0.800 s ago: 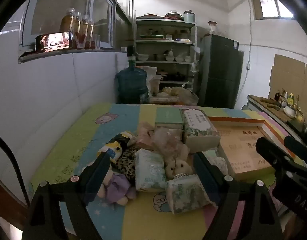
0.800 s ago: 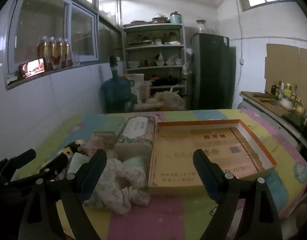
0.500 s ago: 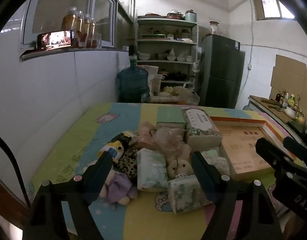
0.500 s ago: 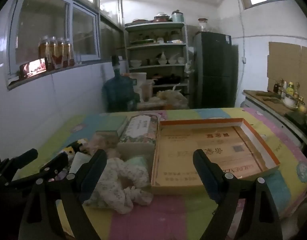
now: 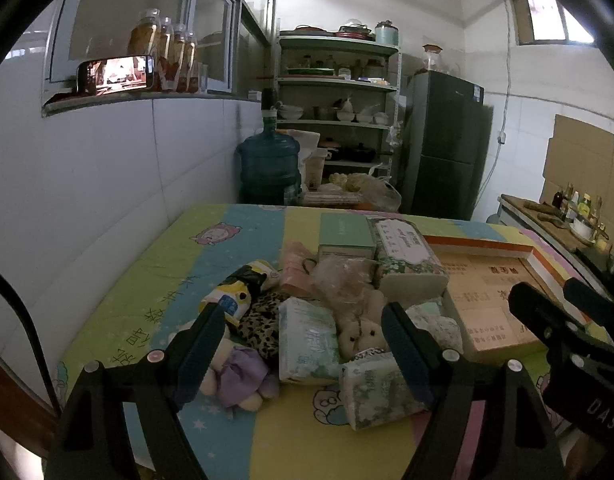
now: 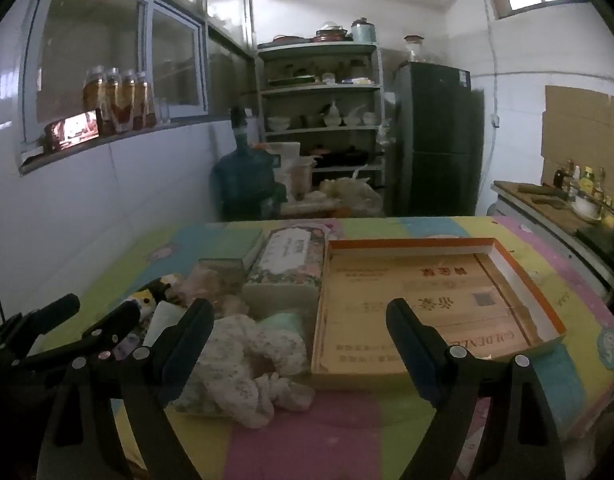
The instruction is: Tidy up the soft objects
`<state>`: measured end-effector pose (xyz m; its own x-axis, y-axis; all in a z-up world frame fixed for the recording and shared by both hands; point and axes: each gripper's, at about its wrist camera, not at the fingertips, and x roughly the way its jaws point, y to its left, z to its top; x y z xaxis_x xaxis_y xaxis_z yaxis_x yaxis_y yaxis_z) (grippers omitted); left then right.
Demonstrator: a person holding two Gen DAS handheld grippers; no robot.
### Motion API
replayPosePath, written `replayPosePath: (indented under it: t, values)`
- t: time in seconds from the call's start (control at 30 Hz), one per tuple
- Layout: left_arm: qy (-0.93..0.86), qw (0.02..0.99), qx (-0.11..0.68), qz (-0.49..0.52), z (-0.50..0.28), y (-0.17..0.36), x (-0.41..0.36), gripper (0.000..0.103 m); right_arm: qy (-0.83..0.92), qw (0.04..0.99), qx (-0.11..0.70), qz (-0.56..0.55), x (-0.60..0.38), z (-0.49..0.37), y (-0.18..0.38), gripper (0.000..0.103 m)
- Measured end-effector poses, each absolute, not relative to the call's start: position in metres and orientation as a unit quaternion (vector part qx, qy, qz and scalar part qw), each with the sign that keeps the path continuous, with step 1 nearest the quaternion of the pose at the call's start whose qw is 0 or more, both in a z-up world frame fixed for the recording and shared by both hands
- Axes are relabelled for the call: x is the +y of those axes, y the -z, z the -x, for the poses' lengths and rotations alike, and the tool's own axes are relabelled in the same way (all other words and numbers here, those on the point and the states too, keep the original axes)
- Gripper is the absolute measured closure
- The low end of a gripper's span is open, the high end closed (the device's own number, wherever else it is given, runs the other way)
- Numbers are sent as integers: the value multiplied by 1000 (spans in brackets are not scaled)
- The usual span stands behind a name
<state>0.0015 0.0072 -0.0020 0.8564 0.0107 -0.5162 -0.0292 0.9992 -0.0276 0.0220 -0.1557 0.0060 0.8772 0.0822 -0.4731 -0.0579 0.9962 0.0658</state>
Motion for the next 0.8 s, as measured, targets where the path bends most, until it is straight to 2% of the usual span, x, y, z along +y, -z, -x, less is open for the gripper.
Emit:
replayPosePath:
  t: [0.8]
  values:
    - [-10,962,271,20,-4,7,10,22,-45,967,249,-29,-156,-23,-3,14]
